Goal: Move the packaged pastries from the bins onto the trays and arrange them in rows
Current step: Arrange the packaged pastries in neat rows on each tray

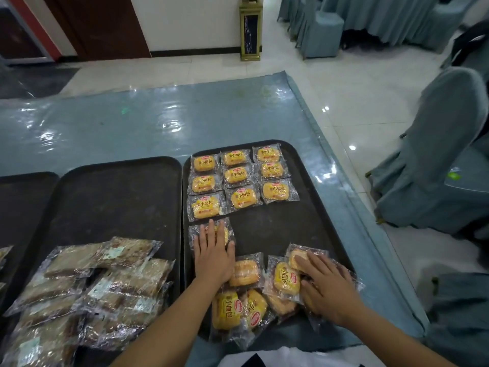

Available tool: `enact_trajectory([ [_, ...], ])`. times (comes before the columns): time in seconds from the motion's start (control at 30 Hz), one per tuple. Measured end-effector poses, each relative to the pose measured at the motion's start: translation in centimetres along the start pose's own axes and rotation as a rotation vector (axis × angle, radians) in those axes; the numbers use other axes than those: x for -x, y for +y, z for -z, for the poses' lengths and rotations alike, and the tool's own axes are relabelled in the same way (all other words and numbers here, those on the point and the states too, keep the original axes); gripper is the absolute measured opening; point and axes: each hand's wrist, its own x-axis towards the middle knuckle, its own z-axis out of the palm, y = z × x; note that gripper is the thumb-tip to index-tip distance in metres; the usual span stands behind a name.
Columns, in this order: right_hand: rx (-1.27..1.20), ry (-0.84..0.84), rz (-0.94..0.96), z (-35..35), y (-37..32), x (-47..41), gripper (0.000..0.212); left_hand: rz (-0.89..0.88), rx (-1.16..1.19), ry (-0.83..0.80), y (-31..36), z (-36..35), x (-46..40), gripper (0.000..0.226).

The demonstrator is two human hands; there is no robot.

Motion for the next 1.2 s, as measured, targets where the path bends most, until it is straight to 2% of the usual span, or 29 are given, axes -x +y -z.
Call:
enact_trajectory([
  [0.2,-0.027,0.037,0.005,-0.7,0.2,-0.1,0.044,-0.036,0.021,0.053,-0.8,0.2,-1.4,0.062],
  [0.3,-0.052,0.027,0.01,-0.8,0.4,-0.1,0.057,-0.049,0.027,0.065,-1.1,-0.1,-1.5,0.062],
  [0.43,-0.091,0.01,0.011,0.0,0.3,-0.1,0.05,-0.053,0.029,0.05,-1.2,0.3,-1.5,0.063],
  [0.5,-0.182,0.026,0.005,0.6,0.4,-0.2,0.053,-0.062,0.064,0.052,-0.7,1.2,-1.2,0.064],
  [0.63,-0.278,0.142,-0.047,2.6,1.5,-0.5,0.056,-0.091,0.284,0.06,1.2,3.6,0.7,0.066],
  [0.73,-0.243,0.179,-0.005,3.4,2.3,-0.7,0.056,-0.093,0.598,-0.084,2.9,4.8,3.9,0.065],
  [0.77,-0.204,0.149,0.022,3.4,2.2,-0.7,0.055,-0.104,0.625,-0.14,3.3,4.7,5.1,0.063],
  [0.87,-0.069,0.039,0.066,2.9,1.4,-1.1,0.053,-0.143,0.406,-0.275,3.9,2.9,7.7,0.061],
  [0.97,0.007,0.082,0.066,2.8,0.7,-1.6,0.046,-0.147,0.143,-0.314,3.9,1.1,8.8,0.061],
  [1.07,0.053,0.105,0.085,3.0,0.5,-2.1,0.043,-0.148,0.115,-0.296,3.9,0.9,9.3,0.056],
  [1.2,0.128,0.16,0.2,3.8,1.1,-2.7,0.036,-0.152,0.088,-0.291,3.8,1.1,9.4,0.055],
])
